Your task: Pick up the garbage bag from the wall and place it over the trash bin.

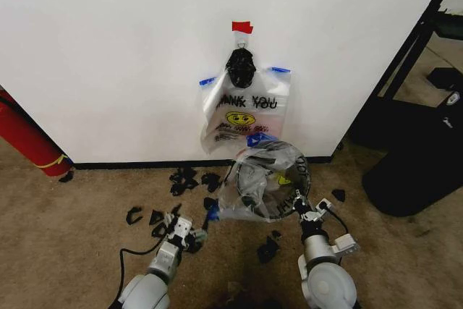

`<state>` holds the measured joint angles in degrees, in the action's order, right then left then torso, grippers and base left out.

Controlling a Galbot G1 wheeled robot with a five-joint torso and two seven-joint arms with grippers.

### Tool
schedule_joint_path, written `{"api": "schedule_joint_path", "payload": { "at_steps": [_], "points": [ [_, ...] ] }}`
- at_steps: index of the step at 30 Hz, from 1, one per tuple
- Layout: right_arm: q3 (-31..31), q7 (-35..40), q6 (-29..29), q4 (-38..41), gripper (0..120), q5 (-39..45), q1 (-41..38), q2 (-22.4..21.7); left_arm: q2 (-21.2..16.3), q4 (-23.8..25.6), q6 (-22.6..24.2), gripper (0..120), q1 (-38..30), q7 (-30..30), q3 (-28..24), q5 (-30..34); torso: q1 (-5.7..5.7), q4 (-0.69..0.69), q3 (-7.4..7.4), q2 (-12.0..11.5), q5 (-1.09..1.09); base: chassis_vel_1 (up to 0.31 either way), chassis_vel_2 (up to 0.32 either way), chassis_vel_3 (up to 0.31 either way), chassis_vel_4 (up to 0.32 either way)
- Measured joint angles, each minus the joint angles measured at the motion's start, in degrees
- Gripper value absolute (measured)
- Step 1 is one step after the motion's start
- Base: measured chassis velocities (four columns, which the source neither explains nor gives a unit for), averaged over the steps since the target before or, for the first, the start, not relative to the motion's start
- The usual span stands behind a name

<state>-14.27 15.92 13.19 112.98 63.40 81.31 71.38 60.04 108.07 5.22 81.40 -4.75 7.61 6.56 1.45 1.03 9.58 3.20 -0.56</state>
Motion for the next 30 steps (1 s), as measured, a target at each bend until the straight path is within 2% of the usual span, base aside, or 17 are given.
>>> {"api": "schedule_joint_path", "payload": {
  "at_steps": [5, 6, 8, 12, 16, 17, 19, 22, 23, 26, 30],
  "points": [
    [-0.1, 0.7, -0.5, 0.6, 0, 1.0, 0.0, 0.4, 0.7, -1.5, -9.0, 100, -0.3, 6.2, 0.3, 0.8, 0.00, 0.01, 0.00, 0.0, 0.00, 0.000, 0.000, 0.000, 0.000],
    [-0.1, 0.7, -0.5, 0.6, 0, 1.0, 0.0, 0.4, 0.7, -1.5, -9.0, 100, -0.3, 6.2, 0.3, 0.8, 0.00, 0.01, 0.00, 0.0, 0.00, 0.000, 0.000, 0.000, 0.000],
    [-0.2, 0.9, -0.8, 0.6, 0, 1.2, -0.1, 0.4, 0.9, -2.6, -14.7, 100, -0.6, 10.8, 1.7, 1.9, 0.00, 0.01, 0.00, 0.0, 0.00, 0.000, 0.000, 0.000, 0.000],
    [-0.4, 0.6, -0.5, -1.0, 0, -0.1, -0.7, 0.3, 1.1, -2.6, -21.5, 100, -0.2, 19.1, 6.4, 2.6, 0.00, 0.01, 0.00, 0.0, 0.00, 0.000, 0.000, 0.000, 0.000],
    [-0.4, -2.4, 1.3, -4.0, 0, -4.1, -1.0, -0.1, 1.5, 0.1, -24.6, 100, 1.3, 23.7, 9.7, 5.5, 0.00, 0.00, 0.00, 0.0, 0.01, 0.000, 0.000, 0.000, 0.000],
    [-0.4, -5.1, 2.6, -5.9, 0, -6.4, -1.0, -0.5, 1.6, 1.4, -25.0, 100, 1.8, 24.2, 10.5, 7.1, 0.00, -0.01, 0.00, 0.0, 0.01, 0.000, 0.000, 0.000, 0.000],
    [-0.3, -10.8, 5.0, -8.9, 0, -10.3, -0.8, -1.3, 1.6, 3.4, -24.5, 100, 1.6, 22.6, 10.9, 9.9, 0.00, 0.00, 0.00, 0.0, 0.01, 0.000, 0.000, 0.000, 0.000],
    [-0.3, -14.3, 6.5, -10.5, 0, -12.3, -0.6, -1.9, 1.5, 4.3, -23.2, 100, 1.0, 20.9, 10.9, 12.1, 0.00, 0.00, 0.00, 0.0, 0.01, 0.000, 0.000, 0.000, 0.000],
    [-0.6, -20.6, 9.1, -12.8, 0, -14.9, -0.5, -2.9, 1.2, 5.6, -19.8, 100, -0.2, 18.0, 10.9, 16.5, 0.00, 0.02, 0.00, 0.0, 0.01, 0.000, 0.000, 0.000, 0.000],
    [-2.0, -31.7, 13.4, -16.7, 0, -17.8, -0.8, -4.3, 0.2, 7.4, -13.8, 100, -2.1, 14.8, 11.5, 23.3, 0.00, 0.02, 0.00, 0.0, 0.00, 0.000, 0.000, 0.000, 0.000],
    [-3.5, -40.5, 16.3, -19.5, 0, -18.9, -1.4, -5.2, -1.5, 8.3, -7.6, 100, -3.4, 14.3, 12.3, 26.2, 0.00, 0.01, 0.00, 0.0, 0.01, 0.000, 0.000, 0.000, 0.000]
  ]
}}
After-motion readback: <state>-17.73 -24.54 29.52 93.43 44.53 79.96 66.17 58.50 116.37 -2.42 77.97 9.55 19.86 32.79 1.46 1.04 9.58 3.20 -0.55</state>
